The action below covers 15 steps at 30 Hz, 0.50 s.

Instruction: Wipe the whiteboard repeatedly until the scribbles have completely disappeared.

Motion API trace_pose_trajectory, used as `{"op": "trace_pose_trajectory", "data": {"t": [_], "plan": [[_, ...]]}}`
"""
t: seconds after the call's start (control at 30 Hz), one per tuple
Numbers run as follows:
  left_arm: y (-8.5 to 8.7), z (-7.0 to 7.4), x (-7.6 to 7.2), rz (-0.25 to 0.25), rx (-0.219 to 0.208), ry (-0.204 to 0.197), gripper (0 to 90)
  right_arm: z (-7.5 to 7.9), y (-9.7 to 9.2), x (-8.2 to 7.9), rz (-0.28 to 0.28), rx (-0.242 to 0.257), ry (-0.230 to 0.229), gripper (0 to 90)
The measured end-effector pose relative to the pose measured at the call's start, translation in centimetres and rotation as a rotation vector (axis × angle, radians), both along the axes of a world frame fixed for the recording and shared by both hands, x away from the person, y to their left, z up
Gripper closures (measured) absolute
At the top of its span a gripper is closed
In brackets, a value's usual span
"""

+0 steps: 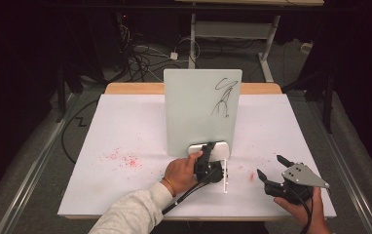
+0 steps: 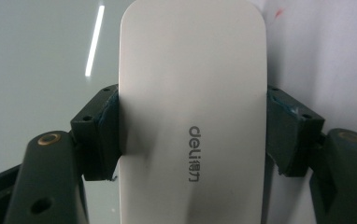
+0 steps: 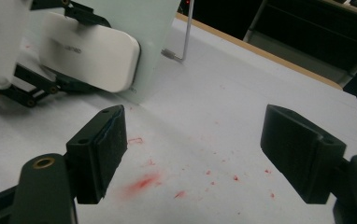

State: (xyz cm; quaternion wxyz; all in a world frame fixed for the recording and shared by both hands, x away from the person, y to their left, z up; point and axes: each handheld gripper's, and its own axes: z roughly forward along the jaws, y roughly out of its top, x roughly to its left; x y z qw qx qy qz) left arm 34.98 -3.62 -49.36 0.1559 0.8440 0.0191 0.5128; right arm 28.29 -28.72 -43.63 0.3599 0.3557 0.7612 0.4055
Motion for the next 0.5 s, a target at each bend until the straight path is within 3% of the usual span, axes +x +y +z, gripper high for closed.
{"op": "trace_pose_trajectory", "data": {"t": [0.1, 0.17, 0.23, 0.43, 0.5], "plan": [[1.1, -0.2, -0.1, 0.01, 0.039, -0.03, 29.1, 0.0, 0.0, 0.0, -0.004, 0.002, -0.001, 23.3], [1.3, -0.2, 0.0, 0.011, 0.043, -0.036, 29.1, 0.0, 0.0, 0.0, -0.003, -0.001, -0.003, 23.3], [1.6, 0.2, 0.1, 0.017, 0.027, -0.035, 29.1, 0.0, 0.0, 0.0, -0.003, -0.003, -0.003, 23.3], [1.8, 2.1, 0.9, 0.022, 0.015, -0.097, 29.2, -0.1, 0.1, 0.1, 0.001, -0.001, 0.001, 23.3], [1.7, 4.0, 1.6, 0.03, -0.042, -0.086, 29.2, 0.0, 0.1, 0.1, 0.004, -0.003, -0.003, 23.4]]}}
